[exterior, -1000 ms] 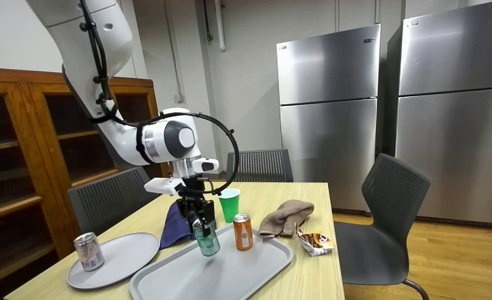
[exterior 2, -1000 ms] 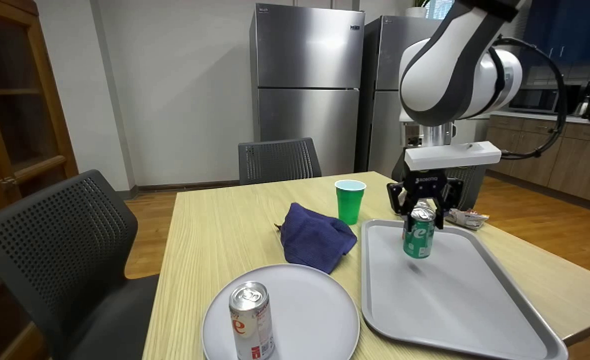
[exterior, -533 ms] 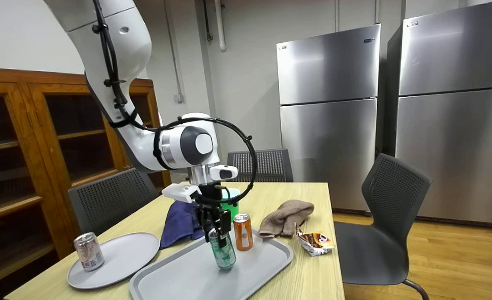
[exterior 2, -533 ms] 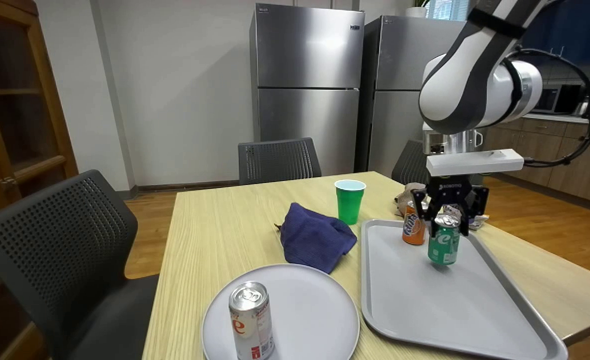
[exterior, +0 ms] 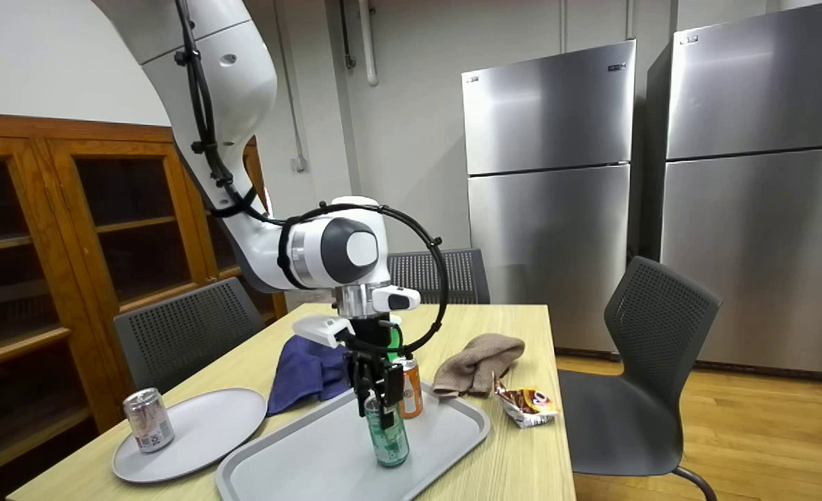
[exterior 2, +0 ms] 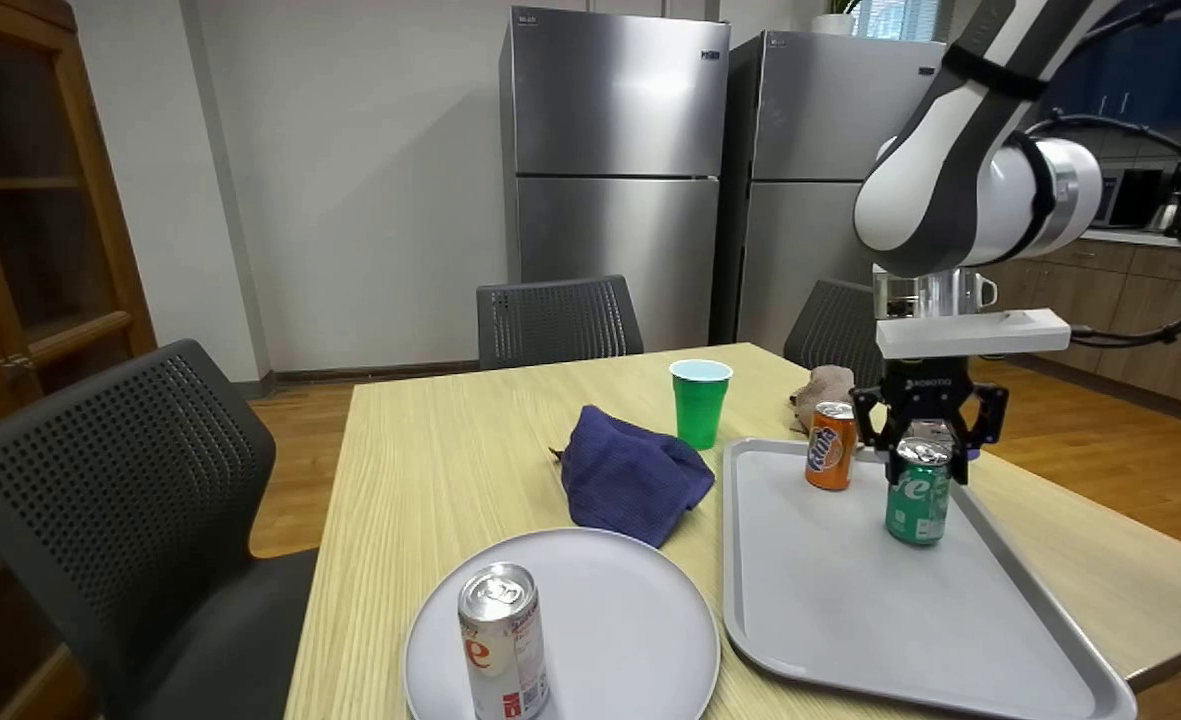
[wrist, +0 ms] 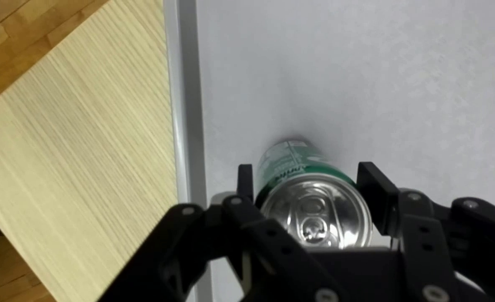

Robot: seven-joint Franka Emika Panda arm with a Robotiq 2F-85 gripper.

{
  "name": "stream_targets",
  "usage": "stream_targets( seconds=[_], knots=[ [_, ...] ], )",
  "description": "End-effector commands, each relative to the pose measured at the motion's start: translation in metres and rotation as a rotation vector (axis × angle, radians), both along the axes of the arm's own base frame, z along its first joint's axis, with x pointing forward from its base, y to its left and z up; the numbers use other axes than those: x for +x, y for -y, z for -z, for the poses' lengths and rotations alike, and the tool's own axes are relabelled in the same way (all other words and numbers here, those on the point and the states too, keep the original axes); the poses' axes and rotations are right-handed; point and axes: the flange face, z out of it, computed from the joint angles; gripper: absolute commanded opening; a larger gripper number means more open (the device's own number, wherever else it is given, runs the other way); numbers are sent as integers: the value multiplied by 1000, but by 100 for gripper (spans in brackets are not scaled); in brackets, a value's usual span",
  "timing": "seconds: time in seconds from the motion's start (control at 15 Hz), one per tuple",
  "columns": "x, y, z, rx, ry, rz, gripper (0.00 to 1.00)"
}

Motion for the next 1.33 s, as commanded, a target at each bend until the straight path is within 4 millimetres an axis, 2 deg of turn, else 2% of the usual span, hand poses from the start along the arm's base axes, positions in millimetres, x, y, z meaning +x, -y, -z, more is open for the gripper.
stream_targets(
  seconds=[0.0,0.13,0.4,0.67,0.93,1.27],
  knots=[
    [8,10,-12,7,-5,-4,95],
    [11,11,-20,-4,10,-6,100],
    [18,4,-37,-32,42,-28,100],
    [25,-18,-53,-71,69,-103,100],
    [31,-58,-65,-90,99,-194,100],
    [33,-124,-75,-82,132,-307,100]
  ],
)
